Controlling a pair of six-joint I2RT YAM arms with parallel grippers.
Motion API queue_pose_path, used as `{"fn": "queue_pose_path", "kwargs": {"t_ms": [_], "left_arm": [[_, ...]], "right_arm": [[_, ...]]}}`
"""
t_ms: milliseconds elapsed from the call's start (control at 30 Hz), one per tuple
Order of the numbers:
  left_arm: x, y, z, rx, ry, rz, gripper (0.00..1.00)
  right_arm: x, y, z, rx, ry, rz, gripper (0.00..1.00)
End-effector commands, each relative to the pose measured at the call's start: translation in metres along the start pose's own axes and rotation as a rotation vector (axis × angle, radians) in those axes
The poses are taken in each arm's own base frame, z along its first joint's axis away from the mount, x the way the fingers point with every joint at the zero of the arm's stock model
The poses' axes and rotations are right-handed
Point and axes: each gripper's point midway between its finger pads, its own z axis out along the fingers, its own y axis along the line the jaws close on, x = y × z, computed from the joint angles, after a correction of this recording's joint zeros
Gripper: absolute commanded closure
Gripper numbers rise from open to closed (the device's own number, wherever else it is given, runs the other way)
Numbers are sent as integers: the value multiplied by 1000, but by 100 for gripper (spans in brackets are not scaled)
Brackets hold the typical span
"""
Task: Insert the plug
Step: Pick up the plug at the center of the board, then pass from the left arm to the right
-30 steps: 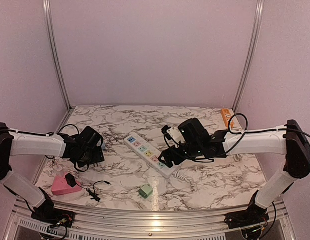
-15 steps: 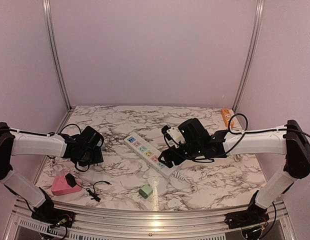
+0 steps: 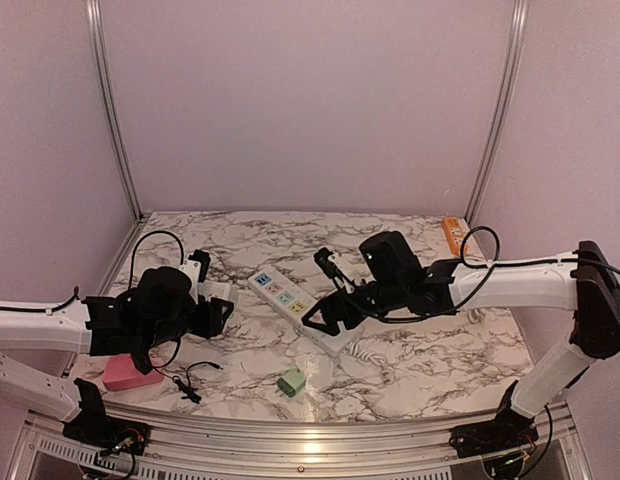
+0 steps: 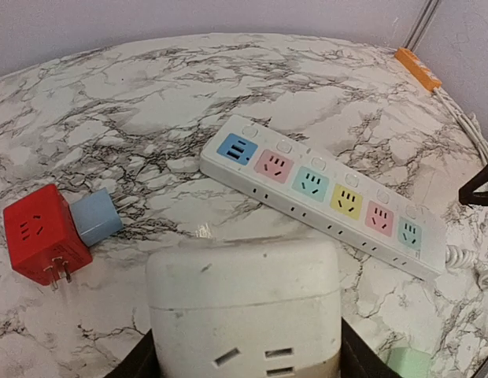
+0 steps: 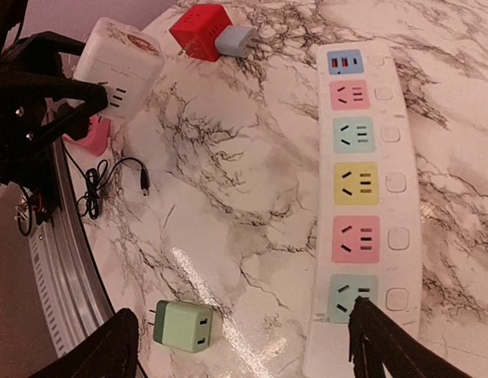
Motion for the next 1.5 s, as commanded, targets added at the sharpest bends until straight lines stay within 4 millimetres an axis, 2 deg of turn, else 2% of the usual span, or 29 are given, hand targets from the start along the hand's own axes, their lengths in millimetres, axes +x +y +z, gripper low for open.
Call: {"fn": "queue_pose_path", "kwargs": {"t_ms": [0, 167, 233, 367, 567, 800, 933, 1167, 1333, 1467], "left_arm": [[-31, -18, -18, 20, -178, 151, 96], [-36, -41, -34, 44, -245, 264, 96], [-34, -52, -39, 37, -260, 327, 96], [-29, -72, -48, 22, -289, 441, 97], [-22, -99, -64, 53, -354, 536, 99], [-21, -118, -81, 101, -393, 591, 100], [-24, -123, -91, 114, -414, 608, 100], [-22, -124, -98, 90, -430, 655, 100], [-17, -126, -95, 80, -422, 681, 100], [-15, -133, -98, 104, -429, 686, 100]], "right_arm": [[-31, 41, -19, -177, -84, -10, 13], [-47, 57, -34, -241, -129, 0, 13], [-59, 67, -42, -284, -171, -4, 14], [-68, 78, -49, -338, -199, -1, 14], [-73, 88, -54, -346, -208, -39, 14], [-66, 114, -50, -354, -170, -120, 14], [-64, 127, -51, -365, -155, -142, 14], [-68, 134, -60, -384, -180, -146, 14], [-64, 143, -56, -418, -167, -153, 14], [-58, 141, -45, -414, -144, -150, 14]]}}
